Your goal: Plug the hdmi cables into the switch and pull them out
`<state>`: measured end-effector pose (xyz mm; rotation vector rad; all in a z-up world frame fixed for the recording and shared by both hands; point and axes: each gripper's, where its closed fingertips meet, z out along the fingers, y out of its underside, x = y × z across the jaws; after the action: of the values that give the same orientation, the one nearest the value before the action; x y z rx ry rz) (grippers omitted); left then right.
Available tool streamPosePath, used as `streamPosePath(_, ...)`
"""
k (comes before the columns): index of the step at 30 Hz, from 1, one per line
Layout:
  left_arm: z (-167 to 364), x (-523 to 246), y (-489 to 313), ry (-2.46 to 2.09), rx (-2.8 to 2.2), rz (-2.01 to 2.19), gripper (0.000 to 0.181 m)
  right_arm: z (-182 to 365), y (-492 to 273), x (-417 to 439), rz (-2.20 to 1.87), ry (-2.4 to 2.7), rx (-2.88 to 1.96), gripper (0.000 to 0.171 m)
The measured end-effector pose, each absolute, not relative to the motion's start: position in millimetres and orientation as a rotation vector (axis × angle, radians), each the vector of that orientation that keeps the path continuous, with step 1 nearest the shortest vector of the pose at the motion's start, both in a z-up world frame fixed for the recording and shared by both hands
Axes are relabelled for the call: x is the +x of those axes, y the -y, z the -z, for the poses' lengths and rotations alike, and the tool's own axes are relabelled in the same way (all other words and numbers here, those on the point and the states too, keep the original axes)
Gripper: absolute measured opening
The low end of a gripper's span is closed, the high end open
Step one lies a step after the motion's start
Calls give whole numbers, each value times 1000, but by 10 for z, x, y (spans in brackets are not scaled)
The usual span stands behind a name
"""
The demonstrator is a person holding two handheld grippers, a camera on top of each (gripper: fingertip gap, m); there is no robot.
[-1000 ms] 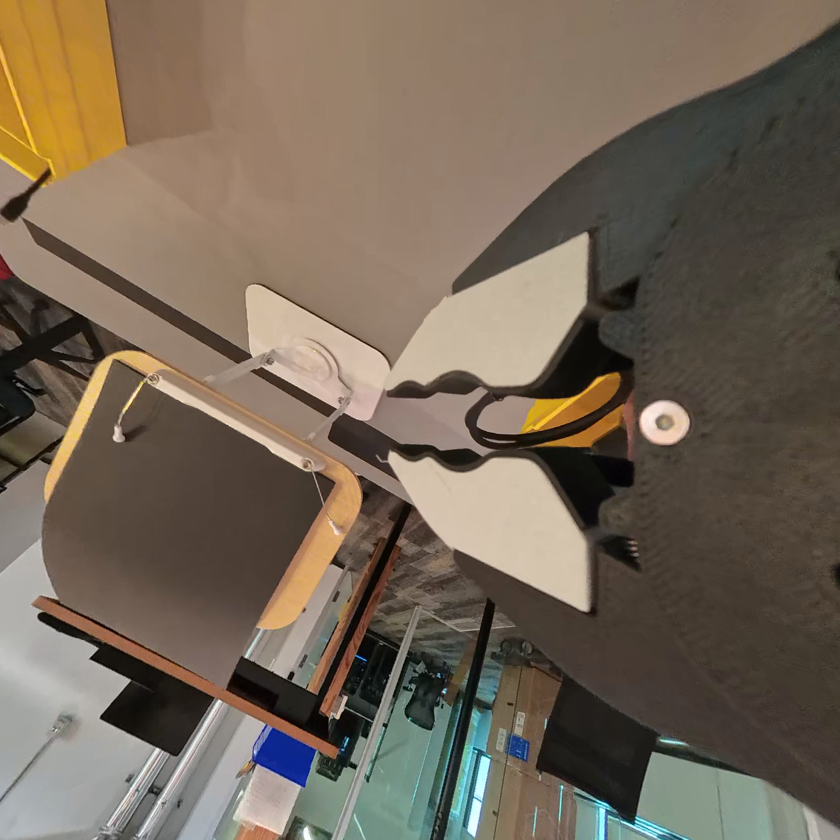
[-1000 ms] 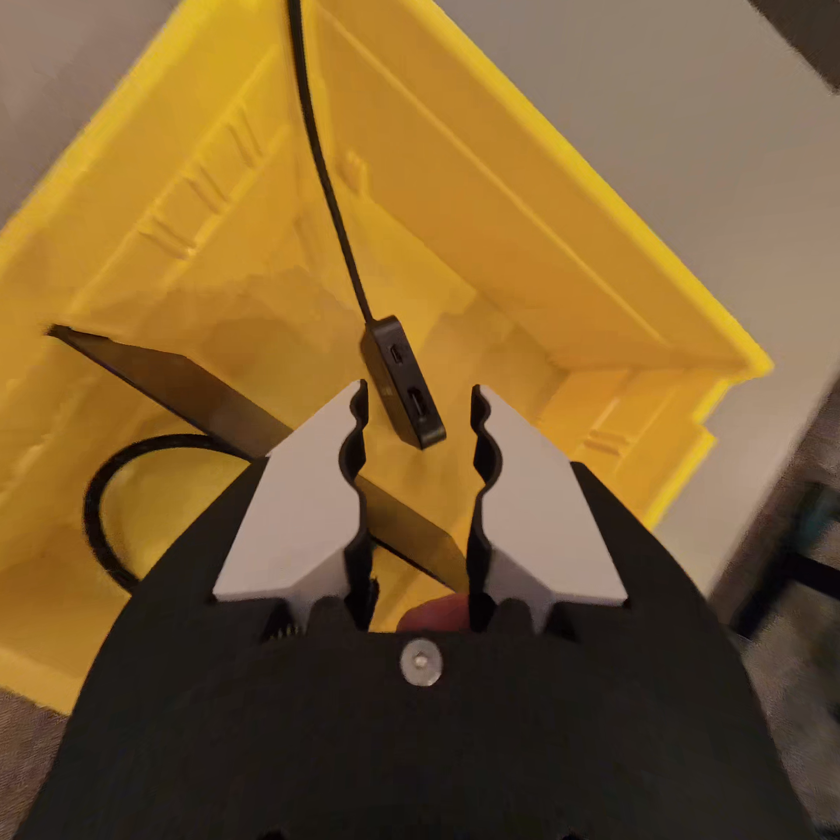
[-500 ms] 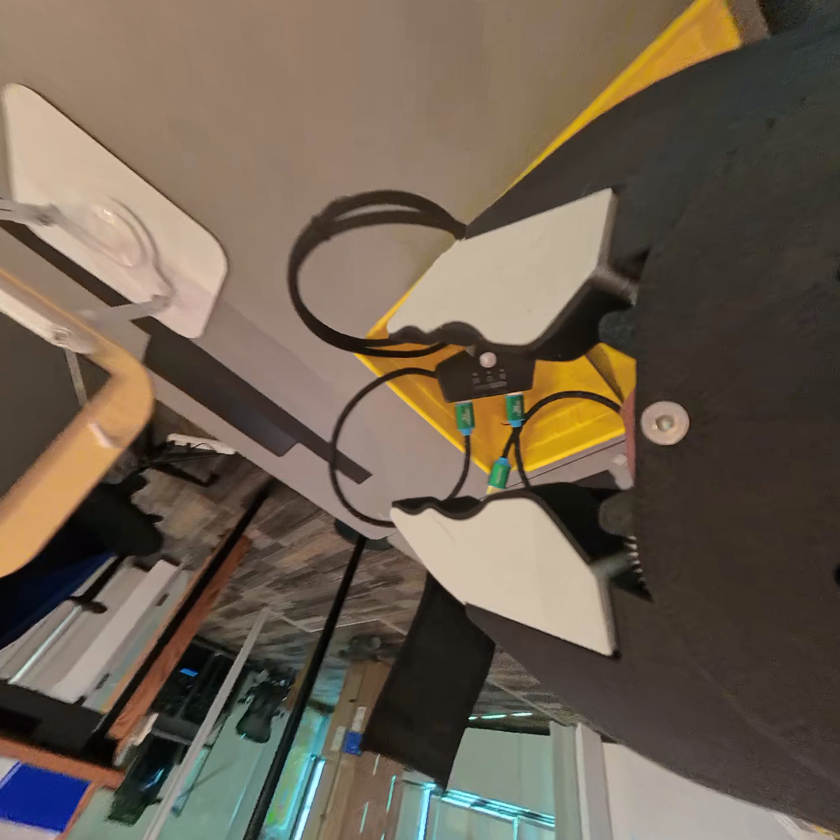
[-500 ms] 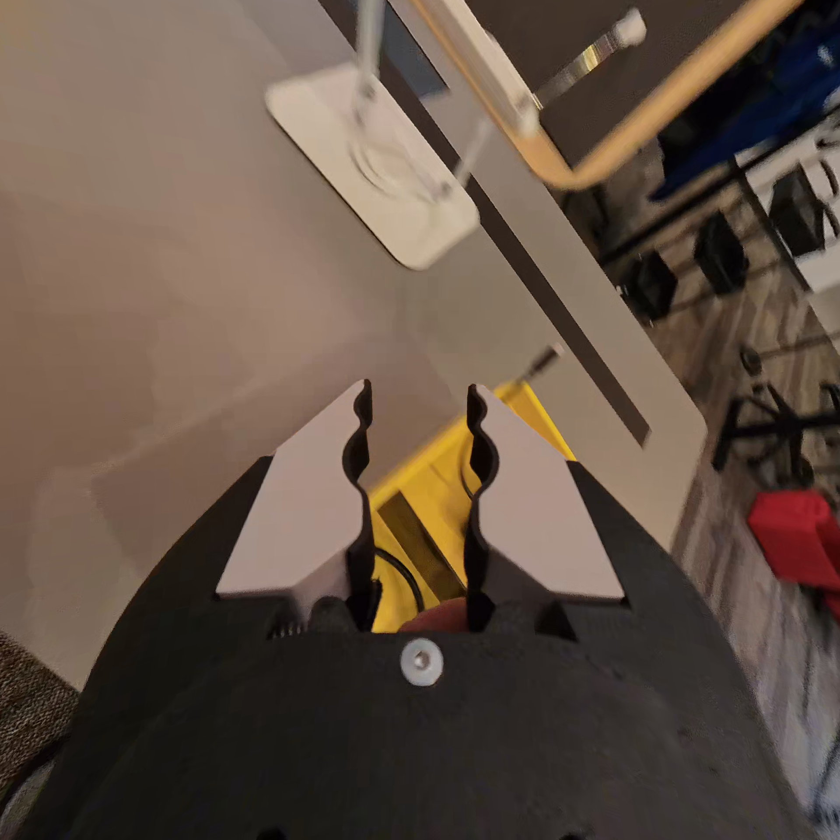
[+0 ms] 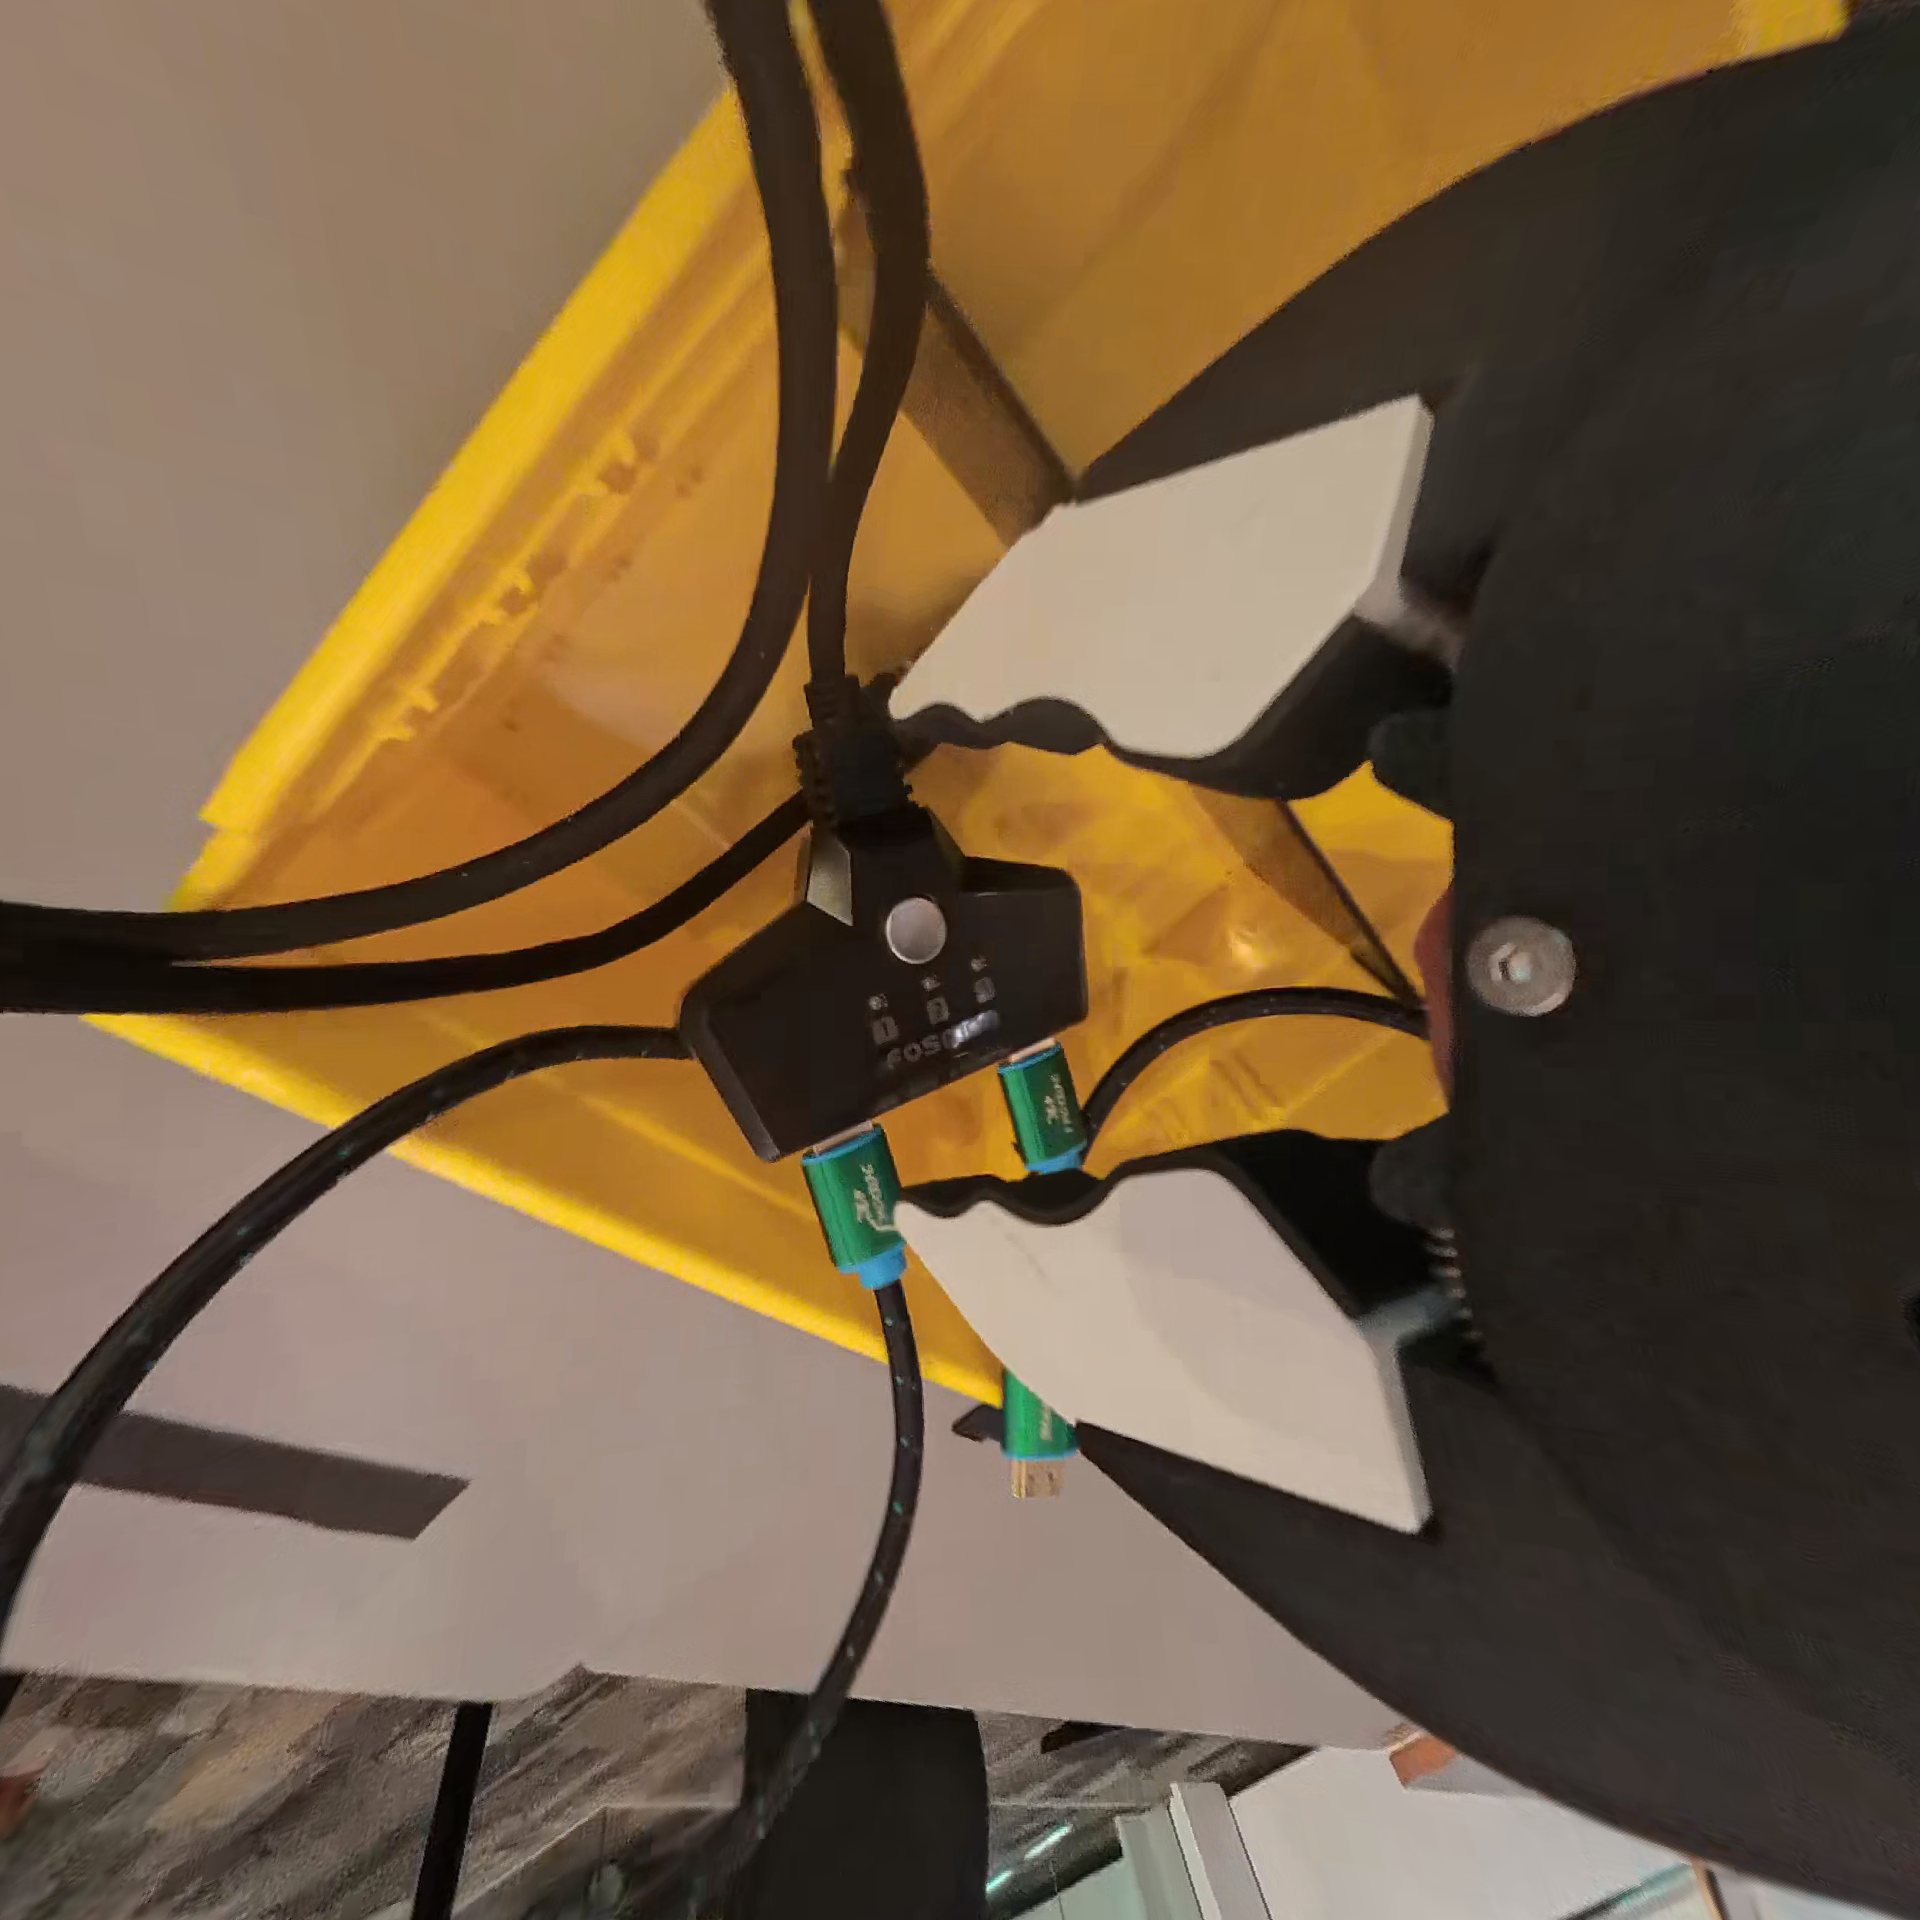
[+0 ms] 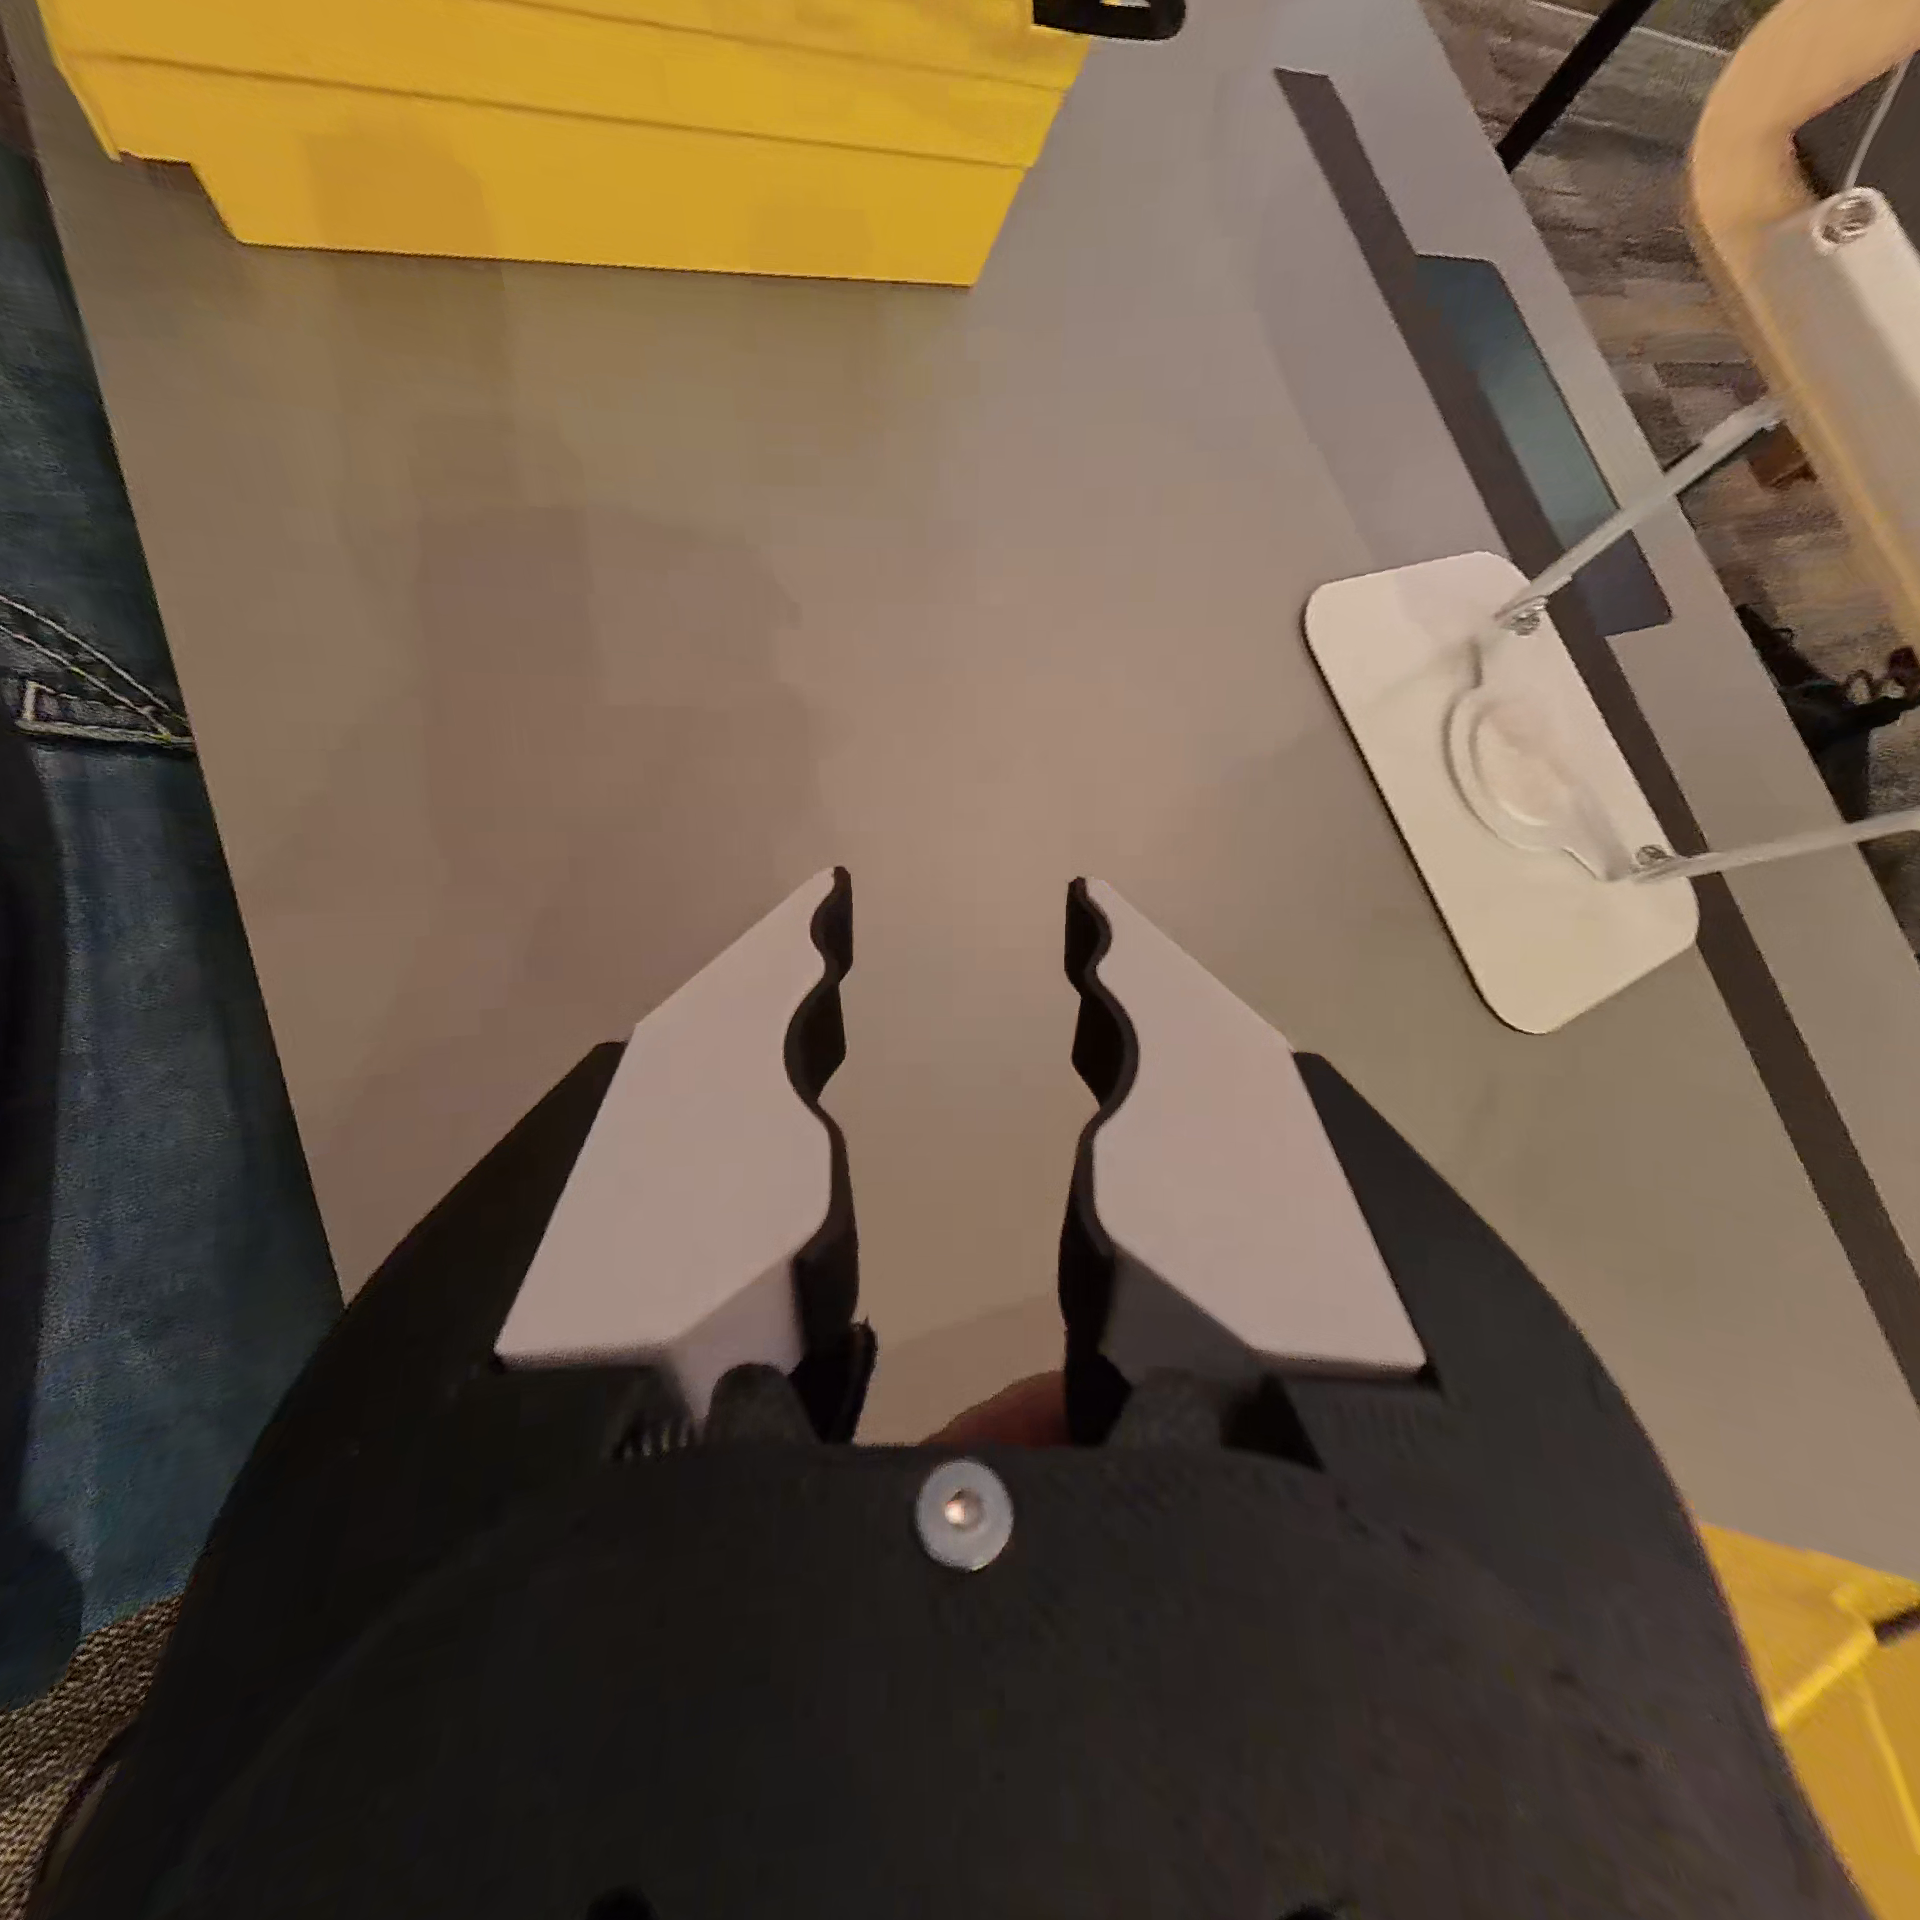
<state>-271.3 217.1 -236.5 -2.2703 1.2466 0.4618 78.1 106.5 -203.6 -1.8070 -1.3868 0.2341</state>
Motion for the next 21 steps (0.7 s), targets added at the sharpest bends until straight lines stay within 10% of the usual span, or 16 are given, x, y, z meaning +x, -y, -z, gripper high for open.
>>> streamPosePath(11, 2665, -2706, -2437, -1460, -2297, -429, 102, 2145, -1002, 669, -305, 1398, -1785, 39)
streamPosePath(21, 2656, -2703, -2442, -1483, -2346, -304, 71, 2245, -962, 600, -339, 1412, -1773, 39)
